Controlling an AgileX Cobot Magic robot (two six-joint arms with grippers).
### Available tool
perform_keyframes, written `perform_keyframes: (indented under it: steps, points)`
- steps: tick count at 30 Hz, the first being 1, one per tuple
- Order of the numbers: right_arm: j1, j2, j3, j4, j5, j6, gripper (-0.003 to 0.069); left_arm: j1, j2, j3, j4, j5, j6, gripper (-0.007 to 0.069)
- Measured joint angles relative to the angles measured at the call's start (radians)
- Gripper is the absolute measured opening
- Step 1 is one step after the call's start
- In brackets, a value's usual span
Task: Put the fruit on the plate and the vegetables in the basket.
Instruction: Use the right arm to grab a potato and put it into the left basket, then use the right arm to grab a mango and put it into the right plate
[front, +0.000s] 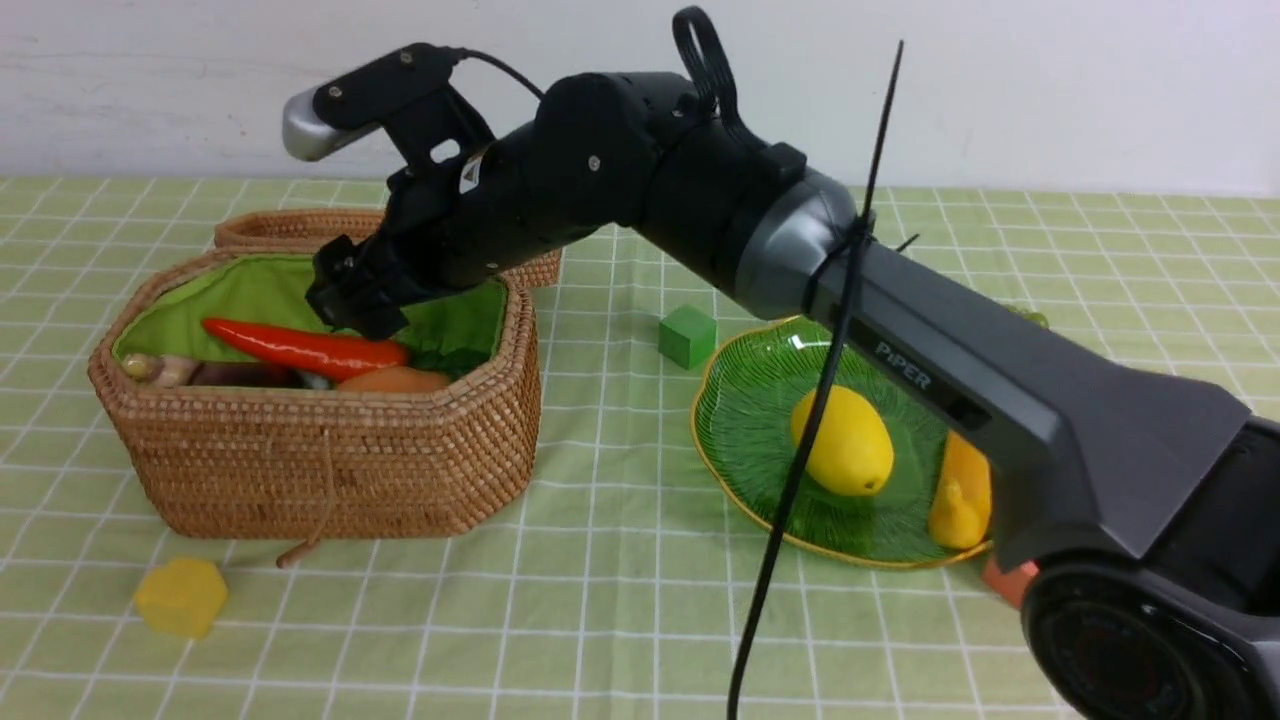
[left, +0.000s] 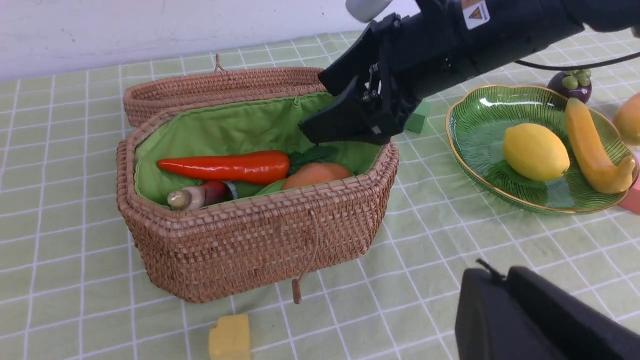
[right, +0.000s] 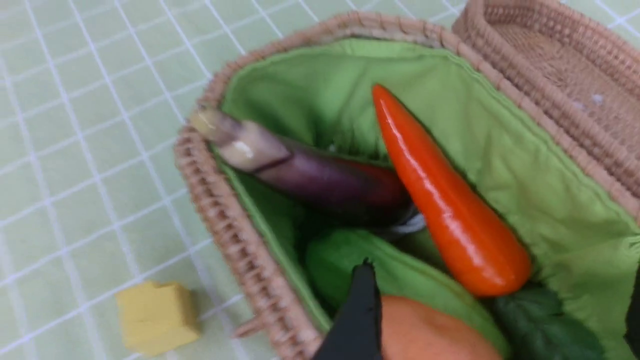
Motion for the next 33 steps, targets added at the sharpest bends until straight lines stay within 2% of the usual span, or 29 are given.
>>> perform_keyframes:
  steps: [8, 9, 15, 17, 20, 23, 28, 33]
  points:
    - [0.0, -0.025, 0.0, 0.023, 0.271, -0.004, 0.0472, 0.0, 0.0, 0.0, 0.0, -0.007, 0.002, 0.0039]
    - [0.0, -0.027, 0.0, 0.021, 0.28, -0.005, 0.0461, 0.0, 0.0, 0.0, 0.0, -0.007, 0.002, 0.0039]
    - [0.0, -0.076, -0.018, -0.038, 0.309, 0.022, 0.0275, 0.0, 0.0, 0.0, -0.001, -0.027, 0.002, 0.0039]
    - [0.0, -0.114, -0.031, -0.078, 0.339, 0.059, 0.0197, 0.0, 0.0, 0.0, -0.008, -0.029, 0.002, 0.0039]
    - [0.0, -0.173, -0.038, -0.149, 0.398, 0.08, 0.0116, 0.0, 0.0, 0.0, -0.028, -0.031, 0.006, 0.0039]
    - [-0.001, -0.264, -0.042, -0.323, 0.485, 0.109, 0.0001, 0.0, 0.0, 0.0, -0.079, -0.041, 0.048, 0.0039]
    - [-0.053, -0.383, 0.037, -0.55, 0.493, 0.255, -0.0018, 0.0, 0.0, 0.0, -0.197, -0.075, 0.17, 0.0039]
    - [-0.194, -0.529, 0.271, -0.605, 0.492, 0.324, -0.0018, 0.0, 0.0, 0.0, -0.3, -0.082, 0.273, 0.0039]
